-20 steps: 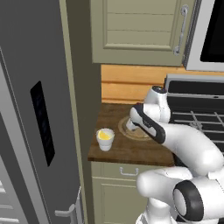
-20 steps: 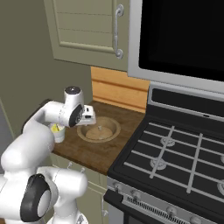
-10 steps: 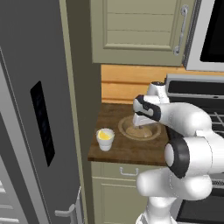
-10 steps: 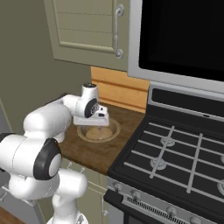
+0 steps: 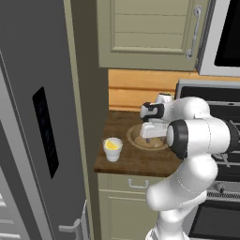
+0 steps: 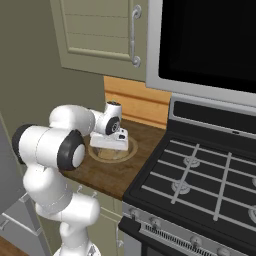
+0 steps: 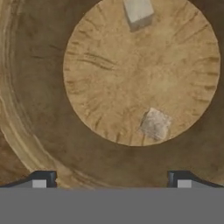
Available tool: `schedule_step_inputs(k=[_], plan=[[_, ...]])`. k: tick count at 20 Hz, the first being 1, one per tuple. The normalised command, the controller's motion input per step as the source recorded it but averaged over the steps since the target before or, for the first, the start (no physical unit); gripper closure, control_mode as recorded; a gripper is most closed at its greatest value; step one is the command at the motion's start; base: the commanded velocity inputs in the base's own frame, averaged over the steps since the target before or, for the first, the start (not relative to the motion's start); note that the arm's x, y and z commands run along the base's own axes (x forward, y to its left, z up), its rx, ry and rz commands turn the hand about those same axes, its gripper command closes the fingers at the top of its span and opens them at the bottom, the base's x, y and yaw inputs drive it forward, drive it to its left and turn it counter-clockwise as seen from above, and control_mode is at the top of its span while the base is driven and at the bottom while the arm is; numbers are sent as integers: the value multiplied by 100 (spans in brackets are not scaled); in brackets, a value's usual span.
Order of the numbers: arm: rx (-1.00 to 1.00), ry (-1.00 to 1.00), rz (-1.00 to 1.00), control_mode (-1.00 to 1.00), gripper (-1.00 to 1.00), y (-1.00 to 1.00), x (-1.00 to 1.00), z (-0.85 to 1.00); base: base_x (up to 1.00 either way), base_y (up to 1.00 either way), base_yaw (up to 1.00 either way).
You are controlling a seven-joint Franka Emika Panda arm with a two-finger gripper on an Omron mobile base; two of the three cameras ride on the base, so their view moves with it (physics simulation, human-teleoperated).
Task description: Grab a lemon wedge from the fridge and one ice cube from the ice bowl, and put them in the glass of lemonade.
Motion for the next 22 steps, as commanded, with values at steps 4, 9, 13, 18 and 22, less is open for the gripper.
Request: schedule_step_inputs(k=[4, 9, 13, 18, 22], plan=[[0, 16, 0, -100, -100, 1, -2, -28, 0, 0, 0], [0, 15, 0, -100, -100, 2, 0, -22, 0, 0, 0], [0, 11, 0, -100, -100, 1, 0, -7, 0, 0, 0], [-1, 1, -1, -100, -100, 2, 14, 0, 0, 0, 0], [-5, 0, -6, -100, -100, -5, 25, 8, 0, 0, 0]])
